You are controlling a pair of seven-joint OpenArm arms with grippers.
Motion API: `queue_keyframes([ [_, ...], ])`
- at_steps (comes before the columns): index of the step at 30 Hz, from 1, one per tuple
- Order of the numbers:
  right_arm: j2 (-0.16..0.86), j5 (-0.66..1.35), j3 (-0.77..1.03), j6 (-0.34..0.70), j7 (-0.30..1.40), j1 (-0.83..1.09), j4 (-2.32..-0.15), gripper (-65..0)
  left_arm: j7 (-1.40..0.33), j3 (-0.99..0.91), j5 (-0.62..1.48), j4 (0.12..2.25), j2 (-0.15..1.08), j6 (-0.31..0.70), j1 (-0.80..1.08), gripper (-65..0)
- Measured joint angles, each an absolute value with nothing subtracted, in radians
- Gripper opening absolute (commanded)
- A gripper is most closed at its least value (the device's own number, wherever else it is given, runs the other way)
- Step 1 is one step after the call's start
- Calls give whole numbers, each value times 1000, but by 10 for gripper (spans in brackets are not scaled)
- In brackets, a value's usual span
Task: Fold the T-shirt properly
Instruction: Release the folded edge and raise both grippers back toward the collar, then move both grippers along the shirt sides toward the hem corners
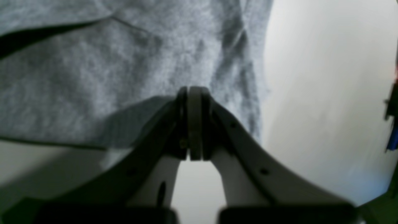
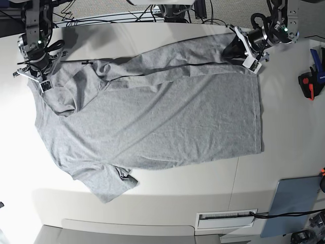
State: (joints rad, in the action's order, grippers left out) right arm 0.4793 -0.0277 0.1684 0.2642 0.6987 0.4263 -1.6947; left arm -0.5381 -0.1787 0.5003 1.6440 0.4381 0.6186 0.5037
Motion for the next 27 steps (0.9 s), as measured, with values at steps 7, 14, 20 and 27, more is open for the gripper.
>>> queue_keyframes([
  [7,485,-29,171,299,702,488,-1699,-650,-496,-178,416,1656,438,538,500,-650],
  [14,493,-43,181,279,681,602,-1734,-650,-506,-178,392,1657,520,513,499,-650],
  [20,484,-22,237,303,724,733,-1831,-650,-524,-179,421,1657,580,494,519,-650],
  [27,482,-27,307,299,755,821,-1922,-650,-548,-185,456,1657,604,513,532,-650],
])
